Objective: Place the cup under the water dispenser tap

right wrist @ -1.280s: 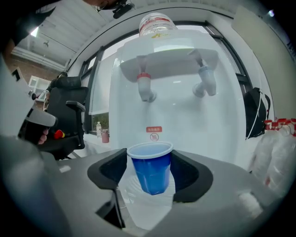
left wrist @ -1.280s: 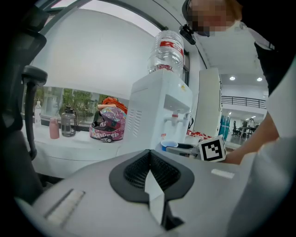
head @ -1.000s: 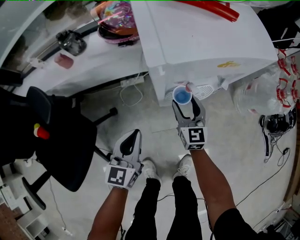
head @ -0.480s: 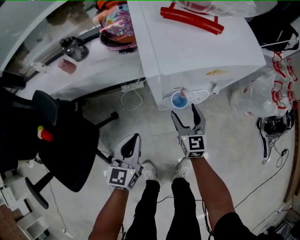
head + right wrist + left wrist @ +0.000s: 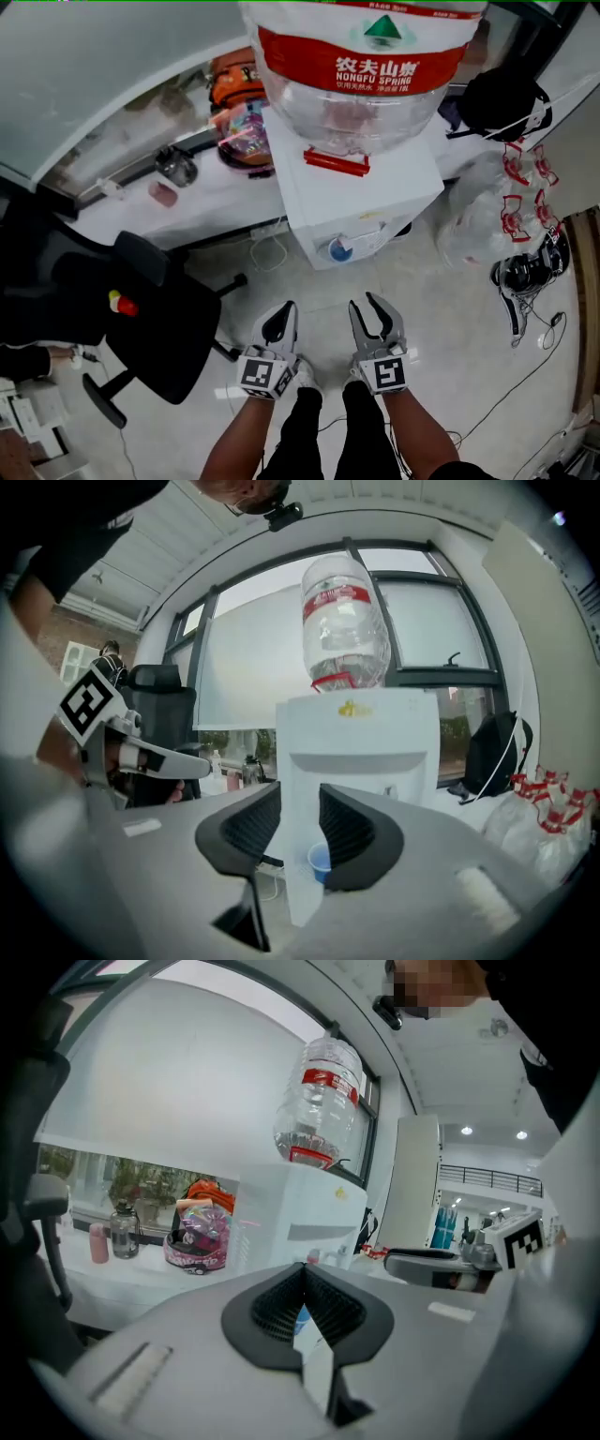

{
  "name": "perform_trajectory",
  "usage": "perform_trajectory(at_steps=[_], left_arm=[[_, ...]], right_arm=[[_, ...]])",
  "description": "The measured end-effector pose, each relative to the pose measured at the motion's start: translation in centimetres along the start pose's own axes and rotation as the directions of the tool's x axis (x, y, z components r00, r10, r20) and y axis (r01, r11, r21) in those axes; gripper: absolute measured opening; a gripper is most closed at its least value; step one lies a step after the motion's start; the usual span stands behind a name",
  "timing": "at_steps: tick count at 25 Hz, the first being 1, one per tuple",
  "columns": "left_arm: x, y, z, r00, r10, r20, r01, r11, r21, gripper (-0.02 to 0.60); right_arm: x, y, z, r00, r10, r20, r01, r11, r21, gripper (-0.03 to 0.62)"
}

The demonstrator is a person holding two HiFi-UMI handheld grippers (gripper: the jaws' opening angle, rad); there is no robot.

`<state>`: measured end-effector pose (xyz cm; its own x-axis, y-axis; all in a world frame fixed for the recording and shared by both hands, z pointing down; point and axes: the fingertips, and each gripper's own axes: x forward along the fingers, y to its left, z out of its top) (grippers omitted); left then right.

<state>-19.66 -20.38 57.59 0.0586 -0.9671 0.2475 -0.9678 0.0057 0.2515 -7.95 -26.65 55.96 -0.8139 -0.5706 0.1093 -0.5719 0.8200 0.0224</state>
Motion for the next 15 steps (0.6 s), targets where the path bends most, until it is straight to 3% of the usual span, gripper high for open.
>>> perform_trajectory(at_steps=[2,5,10,15], left_arm=[[-0.6,-0.9,1.7,1.000,-0.014,0.008,0.014,1.000,-0.022,0.017],[-1.8,-1.9,4.2,0.999,-0.025,0.026,0.025,1.000,0.004,0.017],[-4.0,-3.3,9.3,0.999,-0.008,0.047,0.005,0.997,0.073,0.016],[-5.8,-6.5,12.3,0.999,-0.037,0.013,0.036,0.997,0.062,0.015]], right_arm=[[-1.5,0.1,3.4,1.000,-0.007,0.025,0.007,1.000,-0.026,0.087],[-3.2,-0.2,8.0,0.999,-0.017,0.029,0.018,0.999,-0.048,0.003],[-5.0,-0.9,13.8,0.999,-0.030,0.035,0.032,0.998,-0.051,0.002],[-6.5,-0.1,17.1,0.998,0.000,-0.059,-0.010,0.985,-0.170,0.002]])
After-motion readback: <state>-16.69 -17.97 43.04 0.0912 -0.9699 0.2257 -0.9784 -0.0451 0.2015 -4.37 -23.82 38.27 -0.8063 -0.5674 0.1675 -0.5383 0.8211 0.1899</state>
